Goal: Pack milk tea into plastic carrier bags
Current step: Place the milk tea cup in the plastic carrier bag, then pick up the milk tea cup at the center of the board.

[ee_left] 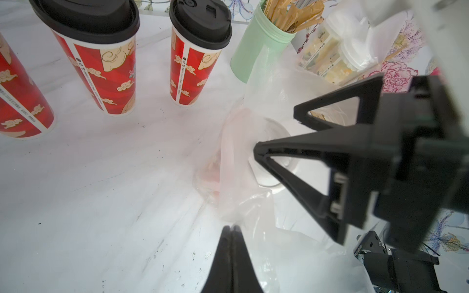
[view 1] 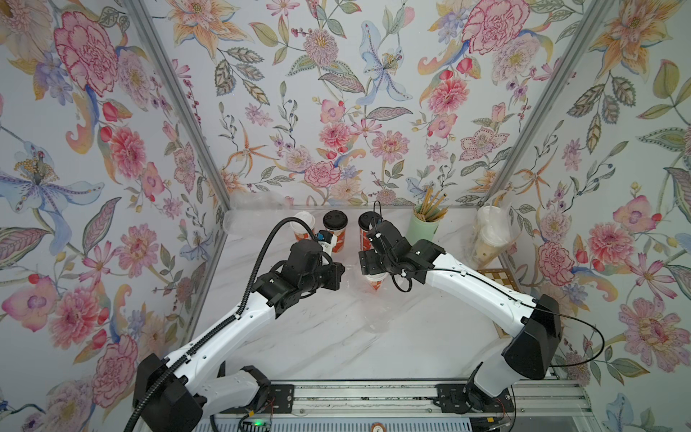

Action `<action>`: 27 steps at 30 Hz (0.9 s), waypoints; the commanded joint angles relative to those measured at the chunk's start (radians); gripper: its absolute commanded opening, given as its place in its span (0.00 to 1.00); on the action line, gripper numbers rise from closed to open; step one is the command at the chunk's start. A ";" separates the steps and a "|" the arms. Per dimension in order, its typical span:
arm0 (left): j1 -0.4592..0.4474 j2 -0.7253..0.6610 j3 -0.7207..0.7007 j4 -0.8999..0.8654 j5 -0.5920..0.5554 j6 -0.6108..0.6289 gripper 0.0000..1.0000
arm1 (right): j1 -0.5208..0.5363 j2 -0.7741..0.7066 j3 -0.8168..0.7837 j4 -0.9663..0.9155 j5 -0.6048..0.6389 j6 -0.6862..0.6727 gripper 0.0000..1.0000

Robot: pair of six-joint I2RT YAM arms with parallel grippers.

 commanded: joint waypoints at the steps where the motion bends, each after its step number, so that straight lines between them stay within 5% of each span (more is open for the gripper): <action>1: 0.012 0.010 0.014 -0.040 -0.040 0.022 0.01 | -0.013 -0.050 0.062 -0.022 -0.034 -0.005 0.84; 11: 0.017 -0.028 0.086 -0.075 -0.127 0.027 0.37 | -0.058 -0.060 0.147 -0.044 -0.062 -0.052 0.83; 27: 0.130 0.052 0.274 -0.153 -0.218 0.173 0.53 | -0.183 -0.180 0.099 -0.252 -0.201 -0.080 0.82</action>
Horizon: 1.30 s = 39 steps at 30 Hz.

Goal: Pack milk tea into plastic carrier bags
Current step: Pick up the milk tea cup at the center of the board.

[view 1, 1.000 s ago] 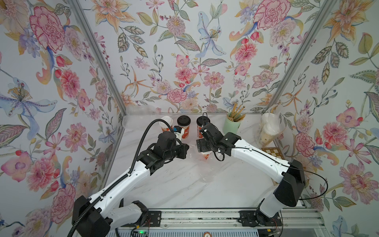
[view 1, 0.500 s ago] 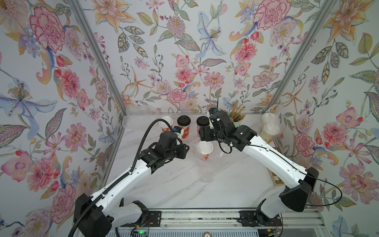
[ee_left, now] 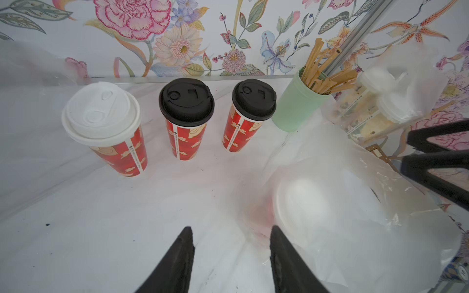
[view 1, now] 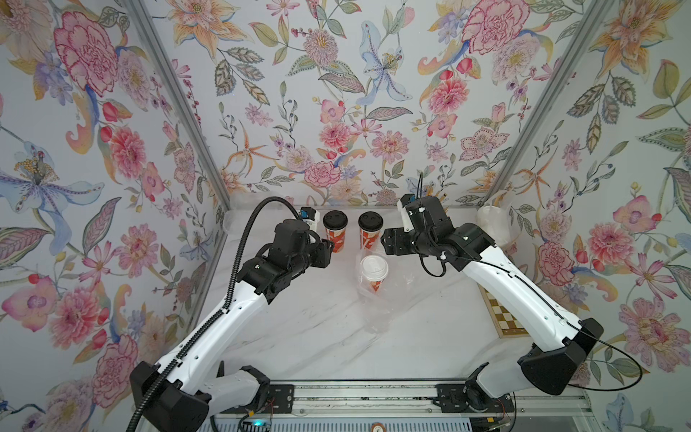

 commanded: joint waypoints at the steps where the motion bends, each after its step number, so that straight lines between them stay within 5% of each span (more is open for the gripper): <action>1: 0.029 0.031 0.063 -0.040 -0.056 0.072 0.55 | -0.013 -0.050 -0.029 -0.104 -0.058 -0.017 0.81; 13: 0.150 0.230 0.230 -0.007 -0.263 0.192 0.72 | -0.084 -0.132 -0.140 -0.184 -0.111 -0.011 0.76; 26: 0.237 0.523 0.327 0.112 -0.215 0.207 0.85 | -0.098 -0.129 -0.167 -0.156 -0.115 -0.001 0.74; 39: 0.257 0.620 0.404 0.107 -0.225 0.202 0.82 | -0.111 -0.128 -0.173 -0.157 -0.115 0.003 0.73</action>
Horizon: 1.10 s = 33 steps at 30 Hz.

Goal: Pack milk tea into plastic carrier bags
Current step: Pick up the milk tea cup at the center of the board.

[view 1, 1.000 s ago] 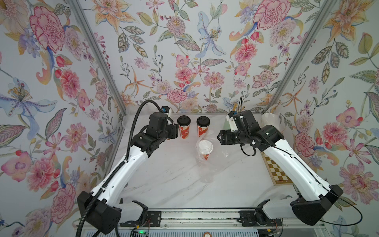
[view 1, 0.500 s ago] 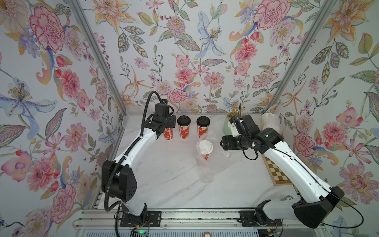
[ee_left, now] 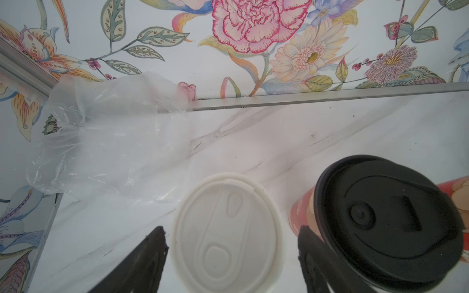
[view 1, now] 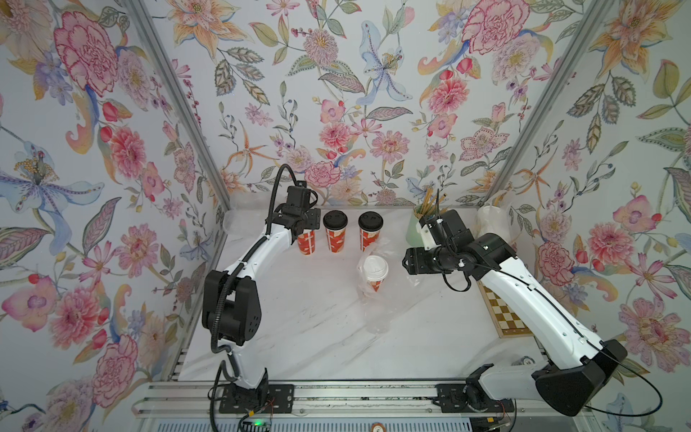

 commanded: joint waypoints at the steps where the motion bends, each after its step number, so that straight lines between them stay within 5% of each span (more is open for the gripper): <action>1: 0.021 0.020 0.034 0.008 -0.003 -0.002 0.82 | -0.010 -0.014 -0.010 -0.001 -0.007 0.007 0.73; 33: 0.052 0.065 0.036 -0.003 0.087 -0.052 0.76 | -0.014 -0.022 -0.010 -0.001 -0.005 0.009 0.71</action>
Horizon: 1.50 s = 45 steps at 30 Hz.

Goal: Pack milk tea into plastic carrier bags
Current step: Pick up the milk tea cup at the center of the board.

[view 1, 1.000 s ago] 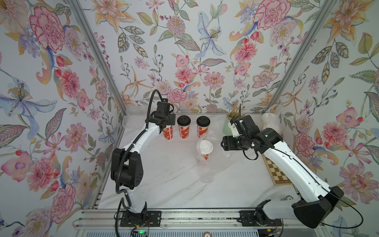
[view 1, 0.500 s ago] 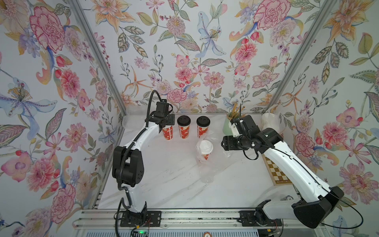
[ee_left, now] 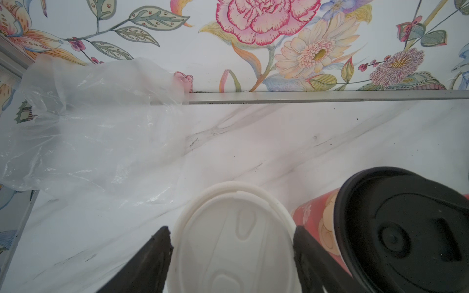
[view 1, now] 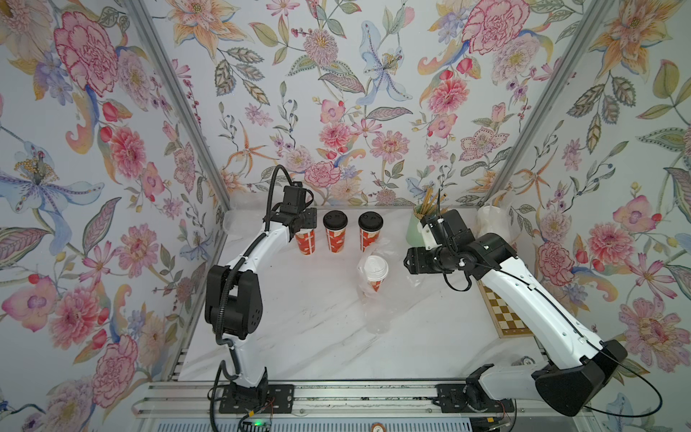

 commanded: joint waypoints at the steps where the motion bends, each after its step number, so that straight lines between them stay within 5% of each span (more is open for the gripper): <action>1: 0.011 0.018 0.020 -0.007 0.022 -0.015 0.76 | -0.005 -0.023 -0.010 -0.001 -0.004 0.009 0.71; 45: 0.005 0.022 -0.038 0.001 -0.018 0.003 0.77 | -0.005 -0.017 0.004 -0.001 -0.010 0.012 0.68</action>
